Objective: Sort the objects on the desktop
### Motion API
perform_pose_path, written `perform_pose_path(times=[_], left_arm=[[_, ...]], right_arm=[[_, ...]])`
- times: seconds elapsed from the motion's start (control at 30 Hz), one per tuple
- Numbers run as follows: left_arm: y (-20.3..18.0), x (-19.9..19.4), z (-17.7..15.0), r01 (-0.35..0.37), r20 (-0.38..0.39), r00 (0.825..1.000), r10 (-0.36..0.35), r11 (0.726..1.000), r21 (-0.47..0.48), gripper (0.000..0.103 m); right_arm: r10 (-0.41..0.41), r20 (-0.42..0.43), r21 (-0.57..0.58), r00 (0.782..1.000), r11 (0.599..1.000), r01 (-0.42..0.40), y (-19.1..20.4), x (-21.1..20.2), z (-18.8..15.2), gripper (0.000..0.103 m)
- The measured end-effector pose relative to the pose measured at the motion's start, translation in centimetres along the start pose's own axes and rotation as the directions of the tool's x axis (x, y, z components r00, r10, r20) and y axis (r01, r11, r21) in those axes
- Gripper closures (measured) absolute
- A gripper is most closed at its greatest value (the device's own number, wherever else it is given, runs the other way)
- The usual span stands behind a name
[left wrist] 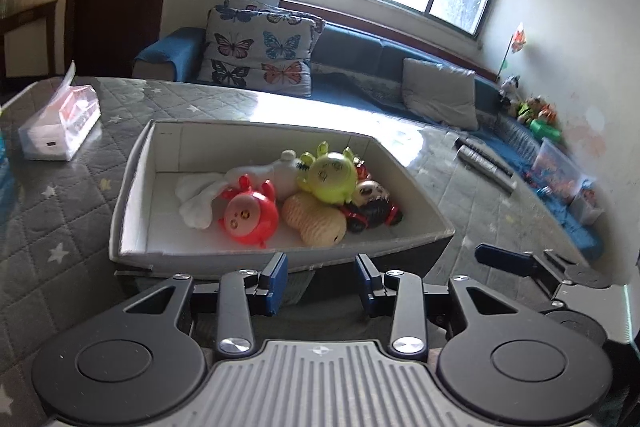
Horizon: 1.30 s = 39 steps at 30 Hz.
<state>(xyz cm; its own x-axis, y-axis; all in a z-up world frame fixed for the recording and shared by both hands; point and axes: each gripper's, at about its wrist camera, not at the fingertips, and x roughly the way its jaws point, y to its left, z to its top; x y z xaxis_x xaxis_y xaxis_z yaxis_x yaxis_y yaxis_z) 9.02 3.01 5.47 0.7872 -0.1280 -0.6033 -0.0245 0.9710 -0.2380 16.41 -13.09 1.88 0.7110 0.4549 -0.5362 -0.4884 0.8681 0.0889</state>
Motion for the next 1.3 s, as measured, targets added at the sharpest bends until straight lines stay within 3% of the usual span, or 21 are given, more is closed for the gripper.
perform_pose_path(times=[0.33, 0.57, 0.83, 1.3], left_arm=[[-1.1, -1.1, -2.8, -0.09, 0.02, 0.996, 0.089, 0.993, 0.076, 0.064], [-1.0, -1.4, -4.4, -0.189, 0.032, 0.982, 0.186, 0.975, 0.115, 0.064], [-0.5, -1.3, -5.4, -0.229, 0.013, 0.973, 0.229, 0.966, 0.121, 0.064], [-0.6, -1.2, -5.8, -0.24, 0.008, 0.97, 0.242, 0.962, 0.129, 0.064]], right_arm=[[-0.006, 0.0, 0.048, 1.0, 0.999, 0.006, 0.1, -1.2, -2.0, 0.0], [-0.015, -0.008, 0.053, 1.0, 0.998, 0.016, 0.7, -1.7, -2.8, 0.0], [-0.014, -0.004, 0.072, 1.0, 0.997, 0.015, 1.4, -2.2, -3.3, 0.0], [-0.029, -0.043, 0.104, 0.999, 0.994, 0.033, 1.7, -1.9, -4.1, 0.0]])
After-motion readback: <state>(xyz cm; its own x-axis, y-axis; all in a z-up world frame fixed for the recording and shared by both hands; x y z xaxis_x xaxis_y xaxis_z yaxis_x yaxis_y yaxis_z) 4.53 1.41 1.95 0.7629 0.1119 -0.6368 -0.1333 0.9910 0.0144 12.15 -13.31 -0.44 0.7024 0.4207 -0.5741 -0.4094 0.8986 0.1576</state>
